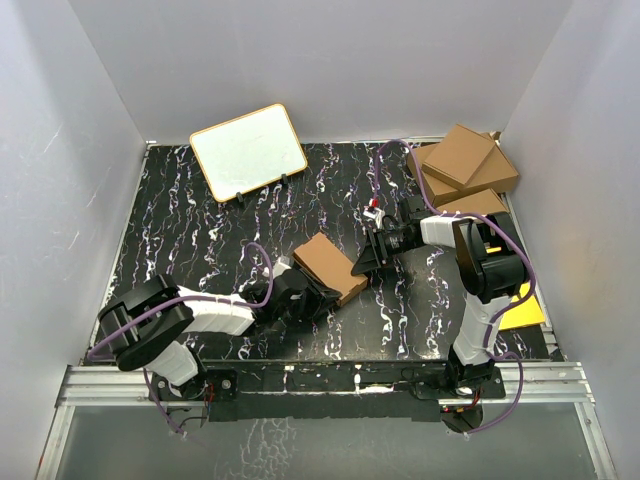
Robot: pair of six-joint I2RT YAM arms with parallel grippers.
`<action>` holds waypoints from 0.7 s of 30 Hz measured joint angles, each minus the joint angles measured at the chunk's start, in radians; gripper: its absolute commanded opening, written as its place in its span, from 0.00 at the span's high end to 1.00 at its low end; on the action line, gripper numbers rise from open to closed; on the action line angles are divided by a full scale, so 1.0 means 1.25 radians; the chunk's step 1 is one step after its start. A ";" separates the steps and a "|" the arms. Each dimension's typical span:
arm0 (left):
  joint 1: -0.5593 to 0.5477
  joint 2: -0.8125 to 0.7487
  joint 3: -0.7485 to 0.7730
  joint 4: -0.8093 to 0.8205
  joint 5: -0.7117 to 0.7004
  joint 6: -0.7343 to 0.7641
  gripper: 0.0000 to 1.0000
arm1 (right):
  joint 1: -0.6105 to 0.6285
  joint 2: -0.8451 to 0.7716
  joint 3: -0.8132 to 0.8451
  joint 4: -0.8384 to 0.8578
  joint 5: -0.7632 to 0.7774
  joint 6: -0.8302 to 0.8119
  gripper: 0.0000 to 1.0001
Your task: Fold the paper box
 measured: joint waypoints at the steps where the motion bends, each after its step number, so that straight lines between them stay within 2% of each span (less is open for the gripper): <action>1: 0.000 0.000 0.000 0.000 0.001 0.002 0.72 | 0.000 0.000 0.000 0.000 0.000 0.000 0.55; 9: -0.001 -0.015 0.000 -0.011 0.010 0.097 0.32 | 0.003 0.000 0.016 -0.029 0.013 -0.031 0.46; 13: -0.001 -0.096 -0.008 -0.049 0.001 0.163 0.15 | 0.002 0.000 0.028 -0.052 0.020 -0.061 0.42; 17: 0.016 -0.231 -0.043 -0.060 -0.013 0.245 0.03 | 0.001 0.000 0.039 -0.077 0.028 -0.094 0.40; 21: 0.114 -0.311 -0.080 -0.055 0.023 0.337 0.03 | -0.005 -0.004 0.055 -0.107 0.038 -0.134 0.39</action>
